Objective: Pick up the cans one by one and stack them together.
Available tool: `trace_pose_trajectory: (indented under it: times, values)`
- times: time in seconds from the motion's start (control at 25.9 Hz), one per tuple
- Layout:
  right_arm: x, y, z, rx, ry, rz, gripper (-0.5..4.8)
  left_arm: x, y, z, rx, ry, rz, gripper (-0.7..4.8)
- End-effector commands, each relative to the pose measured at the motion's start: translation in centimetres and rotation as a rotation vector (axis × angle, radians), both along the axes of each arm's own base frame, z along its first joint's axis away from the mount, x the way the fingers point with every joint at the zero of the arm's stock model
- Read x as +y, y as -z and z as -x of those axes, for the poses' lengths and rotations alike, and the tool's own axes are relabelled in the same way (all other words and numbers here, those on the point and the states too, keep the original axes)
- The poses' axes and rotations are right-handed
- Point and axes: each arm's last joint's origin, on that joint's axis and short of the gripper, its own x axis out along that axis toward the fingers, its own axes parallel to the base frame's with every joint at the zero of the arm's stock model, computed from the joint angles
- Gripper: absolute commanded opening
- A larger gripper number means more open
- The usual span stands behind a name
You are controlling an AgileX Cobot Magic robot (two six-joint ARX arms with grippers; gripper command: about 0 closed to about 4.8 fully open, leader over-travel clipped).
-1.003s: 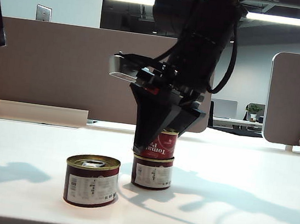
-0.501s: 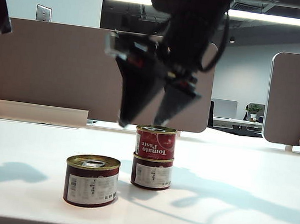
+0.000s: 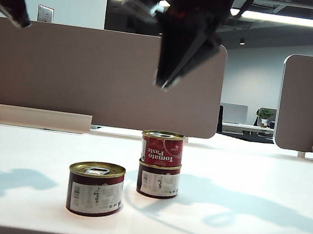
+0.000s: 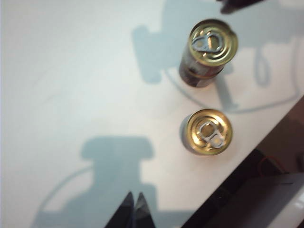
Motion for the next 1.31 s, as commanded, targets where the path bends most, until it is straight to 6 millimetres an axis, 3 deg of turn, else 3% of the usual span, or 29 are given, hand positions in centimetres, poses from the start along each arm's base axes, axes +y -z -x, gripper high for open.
trace_pose_trajectory:
  times: [0.04, 0.31, 0.54, 0.69, 0.89, 1.04, 1.31]
  values:
    - [-0.7, -2.0, 0.9, -0.045, -0.002, -0.043, -0.02, -0.2, -0.3, -0.1, -0.009, 0.023, 0.051, -0.06]
    - [-2.7, -4.8, 2.8, -0.112, 0.023, -0.05, -0.05, -0.6, -0.1, -0.6, -0.001, 0.017, 0.053, -0.06]
    - [-4.8, -7.4, 5.2, -0.143, 0.046, -0.101, -0.05, -1.8, 1.5, -2.3, 0.097, 0.063, 0.062, 0.0]
    - [-6.2, -9.2, 6.8, -0.177, 0.06, -0.159, -0.05, -2.8, 2.7, -3.6, 0.158, 0.067, 0.074, 0.87]
    - [-7.9, -10.8, 8.6, -0.208, 0.084, -0.212, -0.05, -3.6, 3.9, -4.6, 0.219, 0.092, 0.085, 1.05]
    - [-8.9, -11.5, 9.7, -0.214, 0.092, -0.227, -0.05, -4.4, 4.6, -4.8, 0.243, 0.11, 0.067, 2.05]
    - [-10.2, -12.4, 11.1, -0.23, 0.101, -0.257, -0.05, -6.5, 5.9, -4.7, 0.282, 0.161, 0.035, 2.32]
